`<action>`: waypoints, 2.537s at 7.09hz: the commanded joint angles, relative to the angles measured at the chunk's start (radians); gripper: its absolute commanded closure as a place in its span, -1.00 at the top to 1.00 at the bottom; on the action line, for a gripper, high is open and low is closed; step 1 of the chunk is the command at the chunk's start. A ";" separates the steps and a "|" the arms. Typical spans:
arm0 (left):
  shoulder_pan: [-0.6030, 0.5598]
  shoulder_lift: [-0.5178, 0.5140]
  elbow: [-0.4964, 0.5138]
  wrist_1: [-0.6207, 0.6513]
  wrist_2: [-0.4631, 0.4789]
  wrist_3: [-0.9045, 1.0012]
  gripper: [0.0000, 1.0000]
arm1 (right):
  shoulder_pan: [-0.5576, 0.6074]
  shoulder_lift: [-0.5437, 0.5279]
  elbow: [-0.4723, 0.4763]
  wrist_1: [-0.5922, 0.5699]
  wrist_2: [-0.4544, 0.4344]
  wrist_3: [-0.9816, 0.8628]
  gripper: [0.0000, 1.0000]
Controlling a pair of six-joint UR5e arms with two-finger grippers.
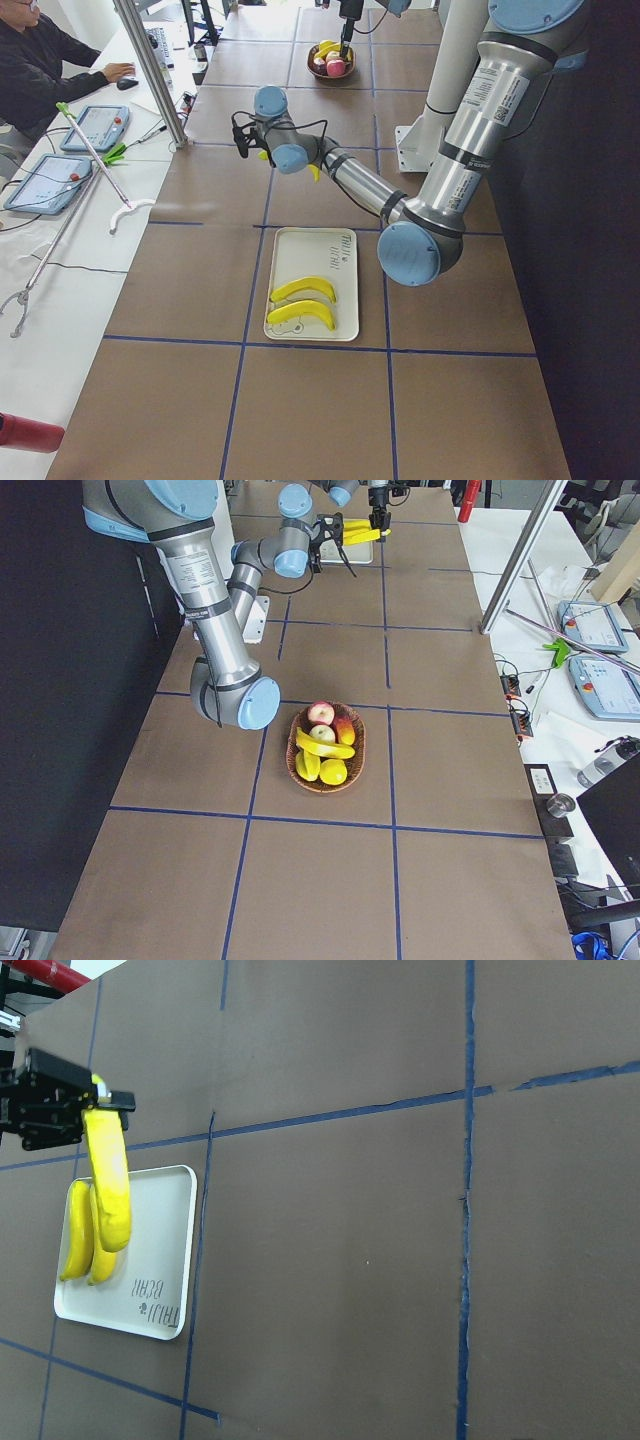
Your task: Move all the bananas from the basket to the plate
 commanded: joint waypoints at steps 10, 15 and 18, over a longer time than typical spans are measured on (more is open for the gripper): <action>0.037 0.228 -0.184 0.137 0.163 0.186 1.00 | 0.171 -0.344 0.062 -0.197 0.034 -0.348 1.00; 0.080 0.031 -0.281 0.371 0.166 0.088 1.00 | 0.496 -0.727 -0.017 -0.054 0.361 -0.546 1.00; 0.092 0.016 -0.295 0.372 0.165 0.057 1.00 | 0.495 -0.761 -0.419 0.841 0.368 0.175 1.00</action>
